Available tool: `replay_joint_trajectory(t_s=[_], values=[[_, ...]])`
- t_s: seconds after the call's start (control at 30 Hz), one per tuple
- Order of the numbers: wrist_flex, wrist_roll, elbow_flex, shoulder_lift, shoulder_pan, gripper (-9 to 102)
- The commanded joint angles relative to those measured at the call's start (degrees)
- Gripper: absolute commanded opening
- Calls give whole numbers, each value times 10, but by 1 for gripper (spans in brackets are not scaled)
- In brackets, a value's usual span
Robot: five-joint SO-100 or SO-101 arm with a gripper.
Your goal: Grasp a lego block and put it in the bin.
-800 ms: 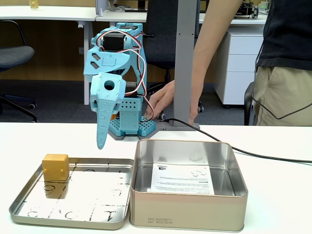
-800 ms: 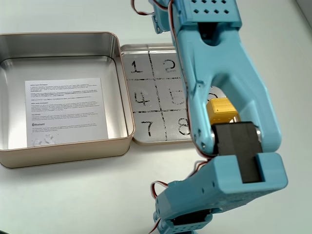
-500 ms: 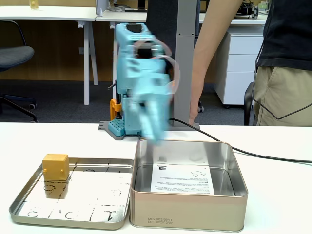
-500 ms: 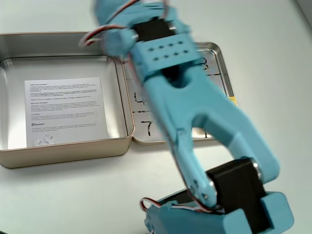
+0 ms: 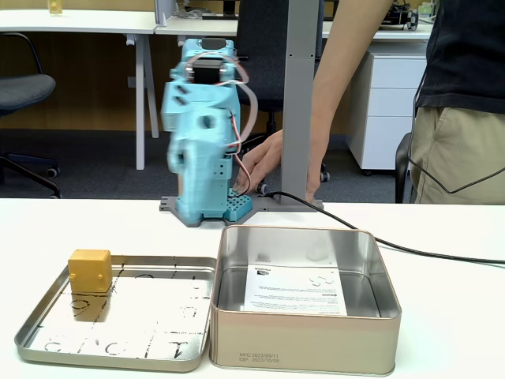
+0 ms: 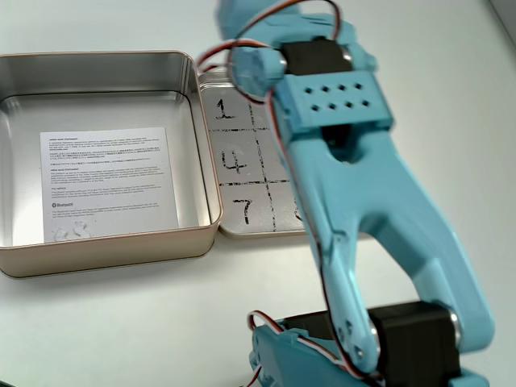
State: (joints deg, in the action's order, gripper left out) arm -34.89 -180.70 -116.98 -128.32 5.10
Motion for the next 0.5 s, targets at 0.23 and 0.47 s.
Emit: replay_joint_trajectory(t_s=[0.23, 0.47], values=[[-119, -4, -77, -112, 160, 0], [-124, 6, -116, -129, 149, 0]])
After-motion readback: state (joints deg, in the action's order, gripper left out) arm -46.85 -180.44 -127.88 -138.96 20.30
